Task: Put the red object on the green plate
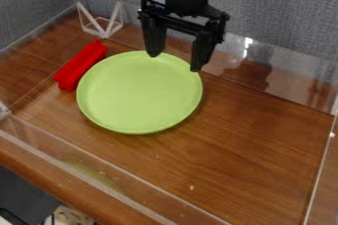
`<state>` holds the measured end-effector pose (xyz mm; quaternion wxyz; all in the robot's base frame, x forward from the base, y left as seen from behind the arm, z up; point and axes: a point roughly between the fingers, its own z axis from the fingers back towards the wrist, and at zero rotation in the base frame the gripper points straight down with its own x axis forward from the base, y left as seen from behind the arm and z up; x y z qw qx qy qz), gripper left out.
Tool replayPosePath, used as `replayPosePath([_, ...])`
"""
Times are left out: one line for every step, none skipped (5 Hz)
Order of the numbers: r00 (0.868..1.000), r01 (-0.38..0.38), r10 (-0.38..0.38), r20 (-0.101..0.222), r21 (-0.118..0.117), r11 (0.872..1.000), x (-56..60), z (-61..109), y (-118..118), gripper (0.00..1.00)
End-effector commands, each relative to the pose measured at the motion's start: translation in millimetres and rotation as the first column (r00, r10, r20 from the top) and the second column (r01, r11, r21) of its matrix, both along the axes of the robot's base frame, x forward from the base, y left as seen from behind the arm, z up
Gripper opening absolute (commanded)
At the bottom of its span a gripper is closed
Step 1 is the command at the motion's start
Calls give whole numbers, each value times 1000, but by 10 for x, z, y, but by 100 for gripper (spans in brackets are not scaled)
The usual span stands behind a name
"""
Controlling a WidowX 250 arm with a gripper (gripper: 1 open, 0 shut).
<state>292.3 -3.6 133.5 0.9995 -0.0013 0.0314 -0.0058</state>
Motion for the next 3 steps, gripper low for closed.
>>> replayPosePath([999,-39,39,-25,-4,999,-103,2,107,100])
replayPosePath([997,-78,78,-25,-5,997,-231,-111,511,100])
replayPosePath([997,-74,75,6,-16,997,-342,-156,934,100])
